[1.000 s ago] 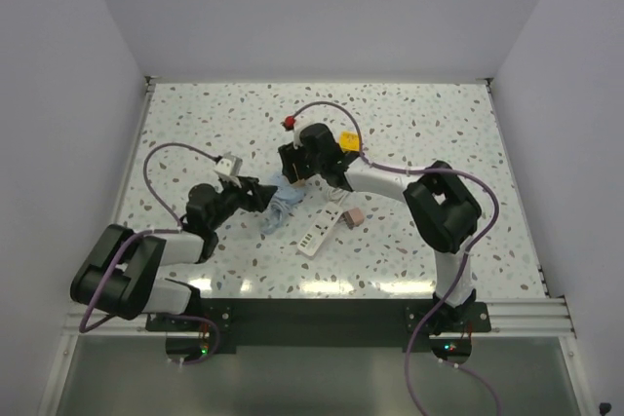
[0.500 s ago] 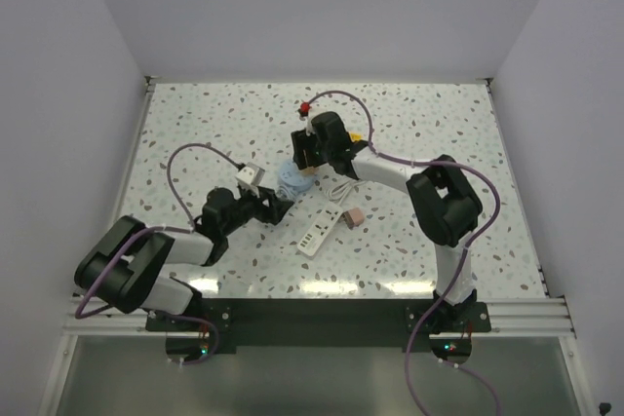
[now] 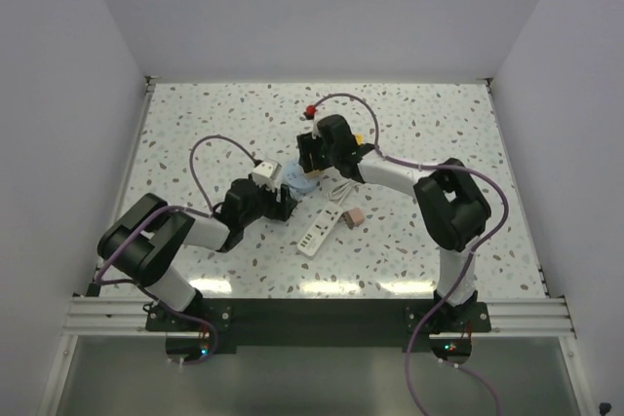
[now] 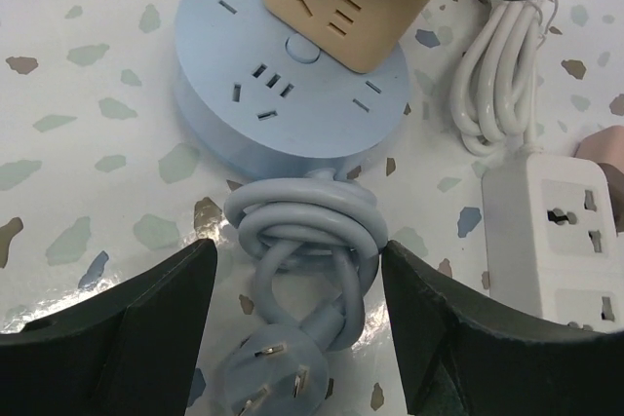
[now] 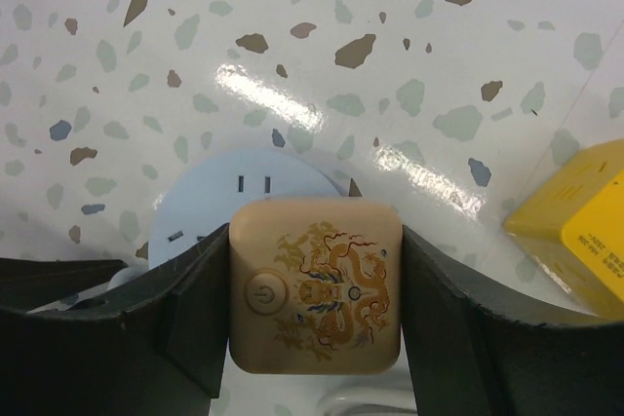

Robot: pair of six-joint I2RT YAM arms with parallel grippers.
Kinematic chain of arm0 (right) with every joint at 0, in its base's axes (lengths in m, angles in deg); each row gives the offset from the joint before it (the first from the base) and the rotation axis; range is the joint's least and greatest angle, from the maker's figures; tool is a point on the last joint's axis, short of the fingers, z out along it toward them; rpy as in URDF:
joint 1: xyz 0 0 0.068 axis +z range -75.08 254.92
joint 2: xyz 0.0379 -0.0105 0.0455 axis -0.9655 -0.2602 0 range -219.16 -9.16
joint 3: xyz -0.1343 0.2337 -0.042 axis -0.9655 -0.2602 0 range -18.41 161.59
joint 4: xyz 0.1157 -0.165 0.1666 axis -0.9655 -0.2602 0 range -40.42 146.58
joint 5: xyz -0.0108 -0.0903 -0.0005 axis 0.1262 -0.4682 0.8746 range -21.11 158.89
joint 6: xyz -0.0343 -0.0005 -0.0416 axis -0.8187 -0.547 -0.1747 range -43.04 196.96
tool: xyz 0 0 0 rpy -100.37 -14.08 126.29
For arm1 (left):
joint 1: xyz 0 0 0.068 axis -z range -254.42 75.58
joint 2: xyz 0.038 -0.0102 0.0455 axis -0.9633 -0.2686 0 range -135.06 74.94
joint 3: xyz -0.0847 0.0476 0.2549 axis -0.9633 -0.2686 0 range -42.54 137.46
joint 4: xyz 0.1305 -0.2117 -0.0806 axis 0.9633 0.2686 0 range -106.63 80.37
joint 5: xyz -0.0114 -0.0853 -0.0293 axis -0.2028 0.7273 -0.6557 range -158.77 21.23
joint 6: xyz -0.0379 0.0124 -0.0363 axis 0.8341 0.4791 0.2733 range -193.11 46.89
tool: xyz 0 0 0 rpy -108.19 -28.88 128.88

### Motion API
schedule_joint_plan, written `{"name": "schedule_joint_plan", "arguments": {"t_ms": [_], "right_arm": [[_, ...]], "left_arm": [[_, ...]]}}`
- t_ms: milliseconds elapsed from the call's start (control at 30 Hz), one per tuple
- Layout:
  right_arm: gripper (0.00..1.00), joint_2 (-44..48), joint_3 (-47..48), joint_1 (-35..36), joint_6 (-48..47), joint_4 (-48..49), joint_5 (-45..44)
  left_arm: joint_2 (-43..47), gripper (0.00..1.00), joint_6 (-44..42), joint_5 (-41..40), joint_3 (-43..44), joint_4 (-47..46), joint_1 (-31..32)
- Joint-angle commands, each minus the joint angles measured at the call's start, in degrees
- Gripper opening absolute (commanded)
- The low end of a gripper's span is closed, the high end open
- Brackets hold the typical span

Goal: Insert the plug

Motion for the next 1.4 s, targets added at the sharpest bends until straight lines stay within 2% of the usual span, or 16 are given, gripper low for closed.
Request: {"name": "schedule_joint_plan", "arguments": {"t_ms": [0, 67, 100, 200, 367, 600, 900, 1067, 1200, 1367], "right_arm": [[0.13, 0.8, -4.0, -0.2, -2.9, -12.1, 2.1], [0.23, 1.7, -4.7, -0.3, -3.4, -12.6, 4.4], [0.39, 2.2, -4.9, -0.3, -3.7, -12.6, 4.9], [0.57, 3.6, -5.2, -0.4, -3.8, -12.0, 5.1], [0.65, 3.8, -1.4, -0.7, -4.4, -11.4, 6.4], [0.82, 2.3, 4.5, -1.7, -5.2, -11.2, 9.7], [0.88, 4.9, 6.2, -4.7, -3.8, -4.6, 12.2], [0.87, -0.4, 12.2, -6.0, -4.1, -3.7, 14.1], [0.87, -2.3, 13.5, -6.3, -3.0, 0.1, 15.0], [0.87, -7.6, 19.2, -6.6, -2.7, -0.9, 15.6]], "left_arm": [[-0.9, 0.73, -1.1, -10.9, 3.1, 3.5, -0.6], [-0.4, 0.73, -1.1, -13.9, 3.3, 4.2, -0.6], [-0.1, 0.73, -1.3, -14.5, 3.5, 4.5, -0.6], [0.6, 0.73, -2.1, -16.3, 3.9, 5.7, -0.6], [1.3, 0.73, -2.2, -15.9, 3.8, 6.1, -0.6], [1.8, 0.72, -2.2, -15.4, 3.6, 6.3, -0.6], [4.0, 0.72, -1.5, -16.3, 2.9, 7.2, -0.7], [4.9, 0.72, -1.4, -16.6, 2.7, 7.6, -0.6], [5.2, 0.72, -1.4, -16.7, 2.9, 8.0, -0.7], [5.7, 0.72, -1.4, -17.2, 2.9, 8.8, -0.6]]}}
